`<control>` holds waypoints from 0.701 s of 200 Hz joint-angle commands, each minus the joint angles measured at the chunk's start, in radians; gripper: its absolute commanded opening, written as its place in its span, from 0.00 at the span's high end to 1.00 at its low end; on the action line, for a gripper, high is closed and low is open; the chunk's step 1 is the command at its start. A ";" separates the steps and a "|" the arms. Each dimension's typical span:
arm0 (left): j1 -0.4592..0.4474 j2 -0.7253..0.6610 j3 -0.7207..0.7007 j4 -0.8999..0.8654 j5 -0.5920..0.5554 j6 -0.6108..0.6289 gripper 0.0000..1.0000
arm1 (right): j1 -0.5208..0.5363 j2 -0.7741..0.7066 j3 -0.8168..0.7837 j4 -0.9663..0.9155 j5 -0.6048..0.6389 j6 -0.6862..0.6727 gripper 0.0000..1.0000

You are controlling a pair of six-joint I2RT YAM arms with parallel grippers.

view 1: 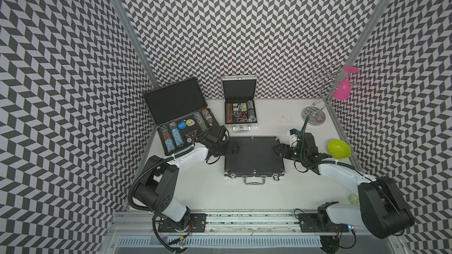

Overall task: Close the poker set cases
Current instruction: Move the poker set case to the center of the board.

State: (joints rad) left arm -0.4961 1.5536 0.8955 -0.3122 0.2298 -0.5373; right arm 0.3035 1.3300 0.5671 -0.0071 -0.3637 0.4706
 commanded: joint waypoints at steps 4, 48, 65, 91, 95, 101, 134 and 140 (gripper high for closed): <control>-0.007 -0.002 -0.041 0.014 0.007 -0.006 0.13 | 0.022 0.037 -0.026 0.051 -0.026 0.003 0.37; -0.009 0.028 -0.069 0.039 -0.015 -0.017 0.30 | 0.033 0.093 -0.080 0.139 -0.060 0.054 0.52; -0.009 0.034 -0.061 0.044 -0.034 -0.017 0.34 | 0.038 0.115 -0.083 0.168 -0.066 0.067 0.56; -0.004 0.067 -0.020 0.033 -0.055 0.007 0.38 | 0.042 0.159 -0.065 0.189 -0.067 0.067 0.60; -0.003 0.073 -0.013 0.033 -0.054 0.013 0.38 | 0.042 0.167 -0.062 0.191 -0.065 0.066 0.60; -0.002 0.083 -0.002 0.033 -0.052 0.023 0.38 | 0.042 0.178 -0.055 0.192 -0.060 0.062 0.60; 0.009 0.148 0.057 0.033 -0.058 0.043 0.37 | 0.042 0.245 -0.012 0.199 -0.044 0.049 0.60; 0.013 0.158 0.068 0.034 -0.059 0.044 0.37 | 0.042 0.258 -0.002 0.201 -0.043 0.047 0.60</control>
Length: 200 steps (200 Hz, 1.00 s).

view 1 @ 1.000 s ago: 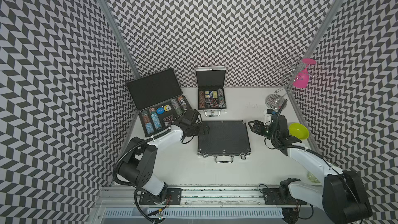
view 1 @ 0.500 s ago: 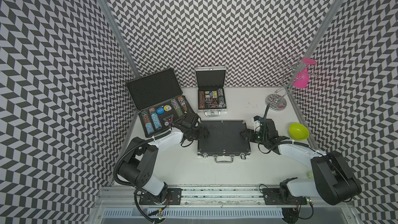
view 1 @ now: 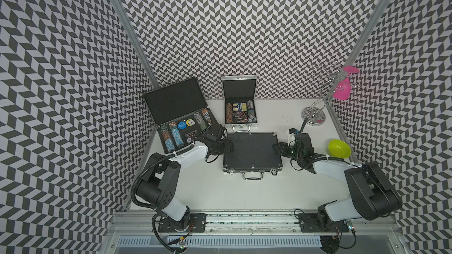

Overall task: Close the poker set cases
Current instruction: Move the poker set case to the center of the board.

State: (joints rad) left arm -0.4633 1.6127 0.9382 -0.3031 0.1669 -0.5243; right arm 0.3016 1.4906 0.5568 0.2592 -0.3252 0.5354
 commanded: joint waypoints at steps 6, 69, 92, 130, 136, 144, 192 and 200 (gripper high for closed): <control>-0.017 0.110 0.037 0.025 0.000 0.032 0.37 | 0.044 0.112 0.020 -0.063 -0.081 -0.020 0.60; 0.022 0.194 0.133 0.016 -0.003 0.044 0.37 | 0.041 0.252 0.140 -0.058 -0.080 -0.037 0.60; 0.025 0.203 0.133 0.022 0.006 0.040 0.37 | 0.041 0.279 0.155 -0.050 -0.084 -0.036 0.60; 0.025 0.172 0.130 0.010 -0.016 0.046 0.35 | 0.037 0.261 0.151 -0.066 -0.086 -0.043 0.58; 0.026 0.162 0.136 0.000 -0.025 0.049 0.34 | 0.035 0.248 0.149 -0.073 -0.086 -0.047 0.57; 0.025 0.144 0.145 -0.017 -0.040 0.054 0.34 | 0.032 0.229 0.150 -0.087 -0.084 -0.050 0.56; 0.023 0.015 0.217 -0.121 -0.154 0.072 0.33 | 0.000 0.075 0.155 -0.206 -0.059 -0.087 0.46; 0.016 -0.006 0.229 -0.136 -0.181 0.074 0.34 | -0.003 0.048 0.154 -0.229 -0.049 -0.094 0.45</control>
State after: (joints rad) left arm -0.4328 1.6936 1.1034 -0.3641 0.0719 -0.4671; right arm 0.2928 1.6169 0.7280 0.1726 -0.3443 0.4782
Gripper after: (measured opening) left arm 0.675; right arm 0.539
